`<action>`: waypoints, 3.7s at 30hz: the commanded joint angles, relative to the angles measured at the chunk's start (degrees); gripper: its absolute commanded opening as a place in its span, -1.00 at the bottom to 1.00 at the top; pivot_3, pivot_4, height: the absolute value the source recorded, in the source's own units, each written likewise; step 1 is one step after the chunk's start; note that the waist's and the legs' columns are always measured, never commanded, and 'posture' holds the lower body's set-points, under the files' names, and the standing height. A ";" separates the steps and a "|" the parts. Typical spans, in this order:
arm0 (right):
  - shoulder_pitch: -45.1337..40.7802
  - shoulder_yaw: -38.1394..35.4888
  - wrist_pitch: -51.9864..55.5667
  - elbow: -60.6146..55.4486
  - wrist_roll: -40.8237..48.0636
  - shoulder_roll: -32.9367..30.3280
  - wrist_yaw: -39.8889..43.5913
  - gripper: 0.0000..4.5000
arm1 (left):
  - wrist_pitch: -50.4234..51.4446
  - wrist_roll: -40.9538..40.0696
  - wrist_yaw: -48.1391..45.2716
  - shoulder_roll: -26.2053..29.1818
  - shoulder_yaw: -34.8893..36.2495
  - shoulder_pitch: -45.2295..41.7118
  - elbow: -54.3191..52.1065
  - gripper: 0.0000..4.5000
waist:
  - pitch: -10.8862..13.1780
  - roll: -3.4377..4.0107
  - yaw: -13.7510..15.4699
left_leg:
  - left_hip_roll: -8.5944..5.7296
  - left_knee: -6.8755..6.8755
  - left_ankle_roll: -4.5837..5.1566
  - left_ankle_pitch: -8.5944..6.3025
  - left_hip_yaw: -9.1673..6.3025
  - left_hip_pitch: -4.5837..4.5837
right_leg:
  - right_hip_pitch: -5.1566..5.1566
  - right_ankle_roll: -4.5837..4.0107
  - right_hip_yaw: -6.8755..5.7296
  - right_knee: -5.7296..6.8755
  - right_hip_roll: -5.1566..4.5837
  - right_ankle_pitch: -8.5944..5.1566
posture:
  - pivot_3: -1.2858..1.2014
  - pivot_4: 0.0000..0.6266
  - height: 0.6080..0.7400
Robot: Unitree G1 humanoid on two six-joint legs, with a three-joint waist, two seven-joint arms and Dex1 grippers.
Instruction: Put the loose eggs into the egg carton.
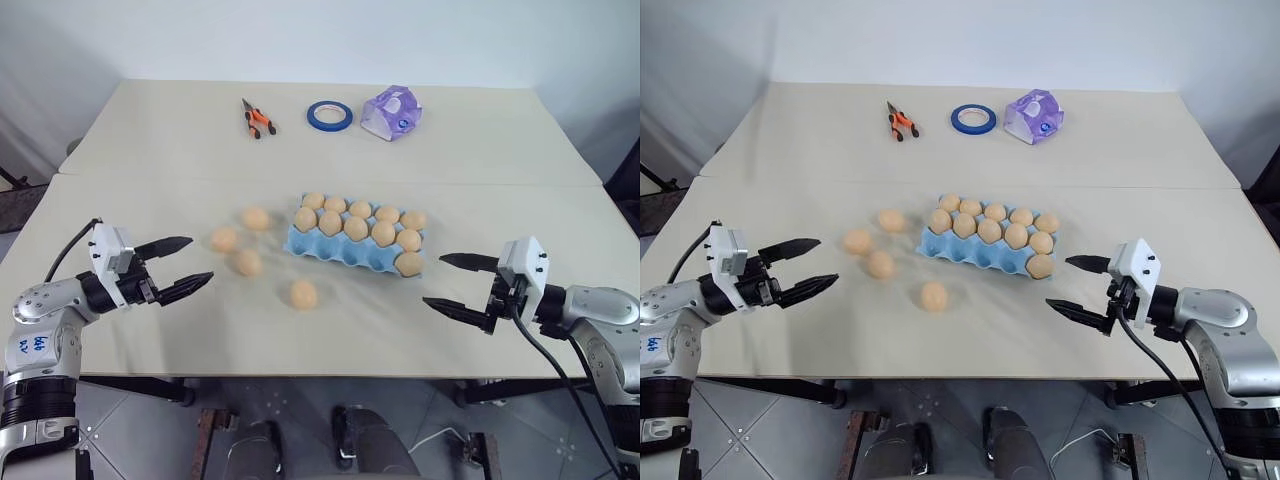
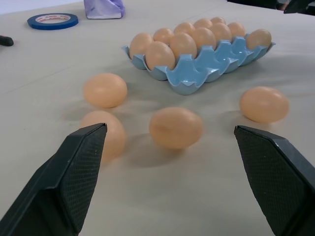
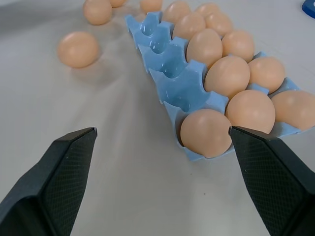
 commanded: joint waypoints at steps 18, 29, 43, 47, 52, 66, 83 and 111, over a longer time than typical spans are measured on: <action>-1.26 -2.11 -1.14 0.02 1.17 -1.10 0.41 1.00 | 3.32 -0.78 4.97 2.46 3.80 5.59 -9.01 0.96 | 0.00 0.01 -0.22 | 0.02 -0.03 0.02 -0.05 0.13 0.01 | -0.09 0.01 0.13 0.02 0.02 0.00 | 0.03 -0.52 1.00; -1.20 -2.37 0.15 -1.03 2.99 -1.42 1.50 1.00 | 15.32 -6.01 18.78 -7.18 0.40 26.40 -41.92 0.96 | 0.01 0.01 0.27 | 0.01 0.04 -0.22 -0.33 0.11 -0.03 | -0.07 0.04 0.17 -0.04 -0.02 -0.06 | 0.03 -0.52 1.00; -1.97 -2.62 2.57 -2.67 4.21 -1.40 1.06 1.00 | 23.99 11.60 39.34 -17.36 -23.65 14.32 -42.20 0.96 | 0.03 0.07 0.11 | -0.20 0.13 0.27 -0.30 0.12 0.14 | 0.60 0.02 0.31 -0.90 -0.07 -0.01 | 0.03 -0.52 1.00; -0.68 -3.31 2.97 -3.87 4.56 -1.20 0.27 1.00 | 23.83 13.95 40.56 -18.51 -25.40 11.55 -38.86 0.96 | 0.03 0.08 0.22 | -0.18 0.10 0.27 -0.31 0.12 0.13 | 0.58 0.45 0.28 -0.90 -0.05 0.23 | 0.03 -0.52 1.00; 1.08 -4.05 3.06 -5.07 4.77 -0.85 -0.79 1.00 | 21.95 15.69 39.71 -19.32 -27.53 9.50 -36.03 0.96 | 0.02 0.10 0.29 | -0.16 0.08 0.34 -0.35 0.11 0.11 | 0.55 0.52 0.26 -0.90 -0.05 0.27 | 0.03 -0.52 1.00; 5.37 -5.86 2.86 -7.57 5.72 -0.64 -2.50 1.00 | 20.36 18.18 38.68 -22.61 -29.68 4.06 -29.67 -0.03 | 0.02 0.12 1.41 | -0.20 0.13 0.49 -0.30 0.12 0.09 | 0.56 0.56 0.27 -0.91 -0.07 0.29 | 0.03 -0.52 1.00; 11.32 -9.69 2.82 -12.12 7.39 1.08 -6.87 1.00 | 20.65 17.03 40.30 -38.93 -32.38 -14.34 -18.74 -0.06 | 0.02 0.13 1.40 | -0.38 0.23 0.81 -0.20 0.12 0.00 | 0.60 0.93 0.33 -1.03 -0.10 0.48 | 0.03 -0.52 1.00; 18.97 -13.34 -1.69 -16.56 9.88 5.34 -9.53 1.00 | 11.56 18.87 33.78 -41.76 -31.01 -23.55 -2.66 0.98 | 0.03 0.14 1.37 | -0.42 0.19 0.83 -0.24 0.07 -0.09 | 0.58 0.99 0.26 -1.16 -0.09 0.46 | 0.03 -0.52 1.00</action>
